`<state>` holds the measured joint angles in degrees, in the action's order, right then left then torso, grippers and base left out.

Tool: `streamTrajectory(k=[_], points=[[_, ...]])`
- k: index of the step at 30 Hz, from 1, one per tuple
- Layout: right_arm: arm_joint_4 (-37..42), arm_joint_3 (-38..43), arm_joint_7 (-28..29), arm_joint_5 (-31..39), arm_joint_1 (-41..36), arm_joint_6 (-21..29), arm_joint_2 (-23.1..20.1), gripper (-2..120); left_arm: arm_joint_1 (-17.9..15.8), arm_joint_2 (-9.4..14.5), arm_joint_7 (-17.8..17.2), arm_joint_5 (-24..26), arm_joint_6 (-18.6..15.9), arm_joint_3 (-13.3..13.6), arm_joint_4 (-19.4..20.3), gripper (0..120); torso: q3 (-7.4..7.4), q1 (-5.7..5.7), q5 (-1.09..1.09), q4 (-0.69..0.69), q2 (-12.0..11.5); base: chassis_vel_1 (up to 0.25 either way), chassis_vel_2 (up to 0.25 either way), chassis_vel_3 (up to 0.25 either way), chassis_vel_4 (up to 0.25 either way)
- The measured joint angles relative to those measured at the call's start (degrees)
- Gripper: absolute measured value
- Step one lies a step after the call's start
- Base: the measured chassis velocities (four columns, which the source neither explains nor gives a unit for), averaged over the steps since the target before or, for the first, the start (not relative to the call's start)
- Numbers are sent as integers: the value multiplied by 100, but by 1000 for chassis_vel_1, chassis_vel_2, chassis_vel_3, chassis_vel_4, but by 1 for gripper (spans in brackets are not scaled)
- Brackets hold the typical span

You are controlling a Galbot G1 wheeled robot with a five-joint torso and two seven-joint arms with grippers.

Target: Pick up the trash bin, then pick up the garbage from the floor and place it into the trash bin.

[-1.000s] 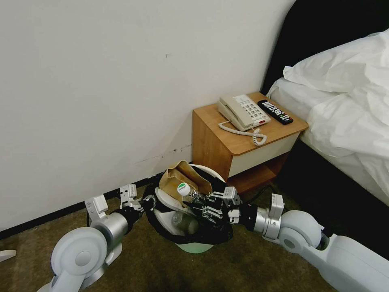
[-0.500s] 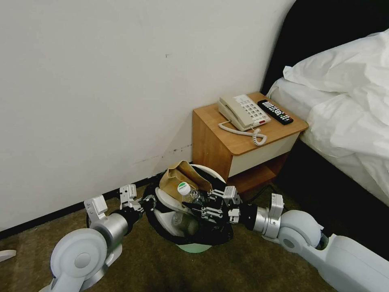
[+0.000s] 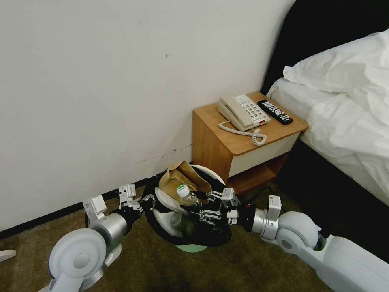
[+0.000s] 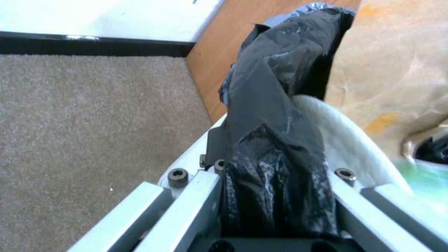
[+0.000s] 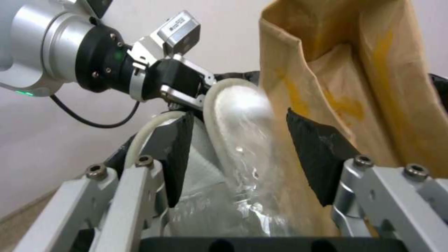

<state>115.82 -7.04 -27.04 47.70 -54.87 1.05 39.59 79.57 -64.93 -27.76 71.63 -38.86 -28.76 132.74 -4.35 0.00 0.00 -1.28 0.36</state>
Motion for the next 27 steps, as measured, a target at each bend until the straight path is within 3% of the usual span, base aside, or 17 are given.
streamTrajectory(k=[27], points=[[-252, -107, 8, -24, 93, -24, 184, 59, -48, 66, -115, 302, 45, -4, 53, 4, 0, 0, 0, 0, 0, 0, 0, 0, 0]])
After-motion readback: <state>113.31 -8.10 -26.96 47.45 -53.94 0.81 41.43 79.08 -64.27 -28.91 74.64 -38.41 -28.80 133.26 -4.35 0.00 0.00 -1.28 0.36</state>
